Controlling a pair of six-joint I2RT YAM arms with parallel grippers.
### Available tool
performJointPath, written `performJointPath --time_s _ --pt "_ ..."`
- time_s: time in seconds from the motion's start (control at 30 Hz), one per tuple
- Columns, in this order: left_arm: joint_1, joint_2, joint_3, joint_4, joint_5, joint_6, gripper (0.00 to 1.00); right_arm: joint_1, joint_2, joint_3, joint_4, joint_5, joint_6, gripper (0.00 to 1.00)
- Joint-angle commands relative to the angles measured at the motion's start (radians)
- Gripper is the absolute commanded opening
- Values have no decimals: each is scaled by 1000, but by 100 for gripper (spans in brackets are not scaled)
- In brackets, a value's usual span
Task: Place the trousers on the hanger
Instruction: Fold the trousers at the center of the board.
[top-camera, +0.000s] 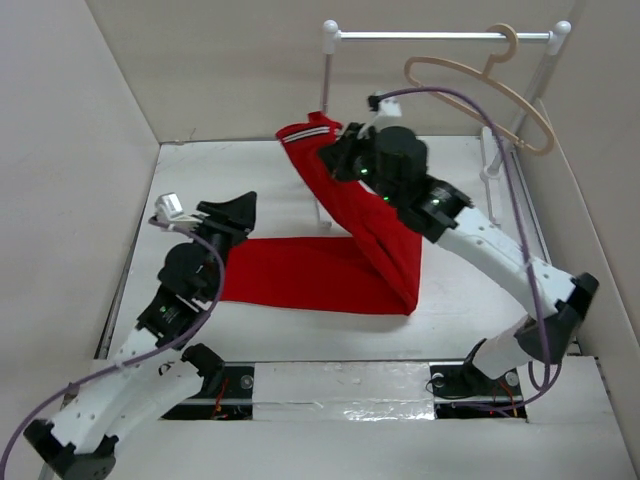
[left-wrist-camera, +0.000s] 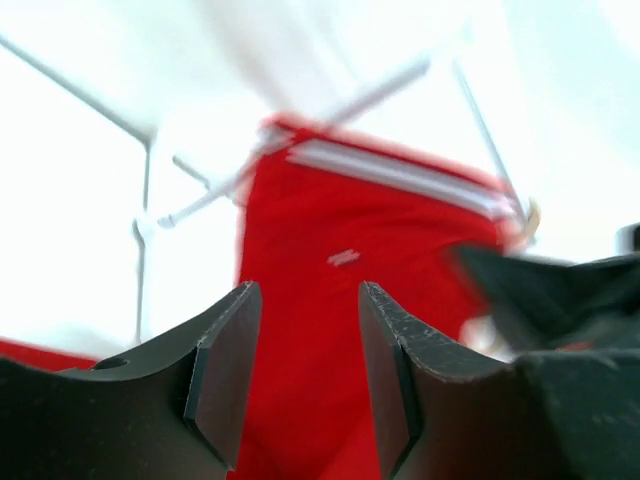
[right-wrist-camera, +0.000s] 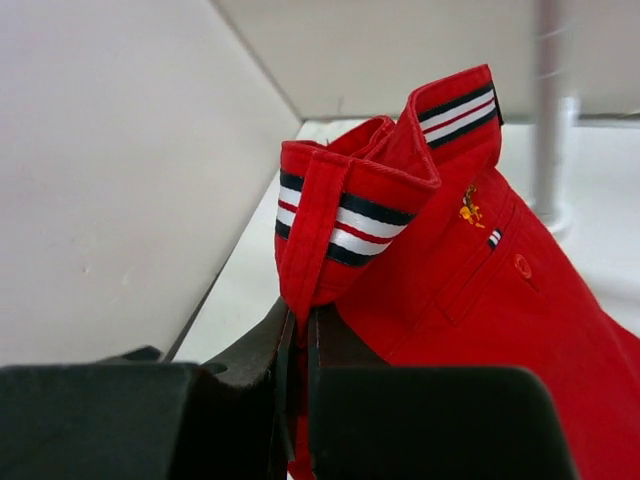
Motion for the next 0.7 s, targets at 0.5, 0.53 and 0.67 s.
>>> performJointPath --time_s 0.5,0.53,0.67 --pt "68 -238 109 -322 -121 87 49 369 457 34 317 20 31 77" --pt "68 -231 92 -318 -111 83 49 357 370 -21 328 36 31 77" --pt "68 -154 3 -229 -38 68 50 328 113 -314 389 107 36 57"
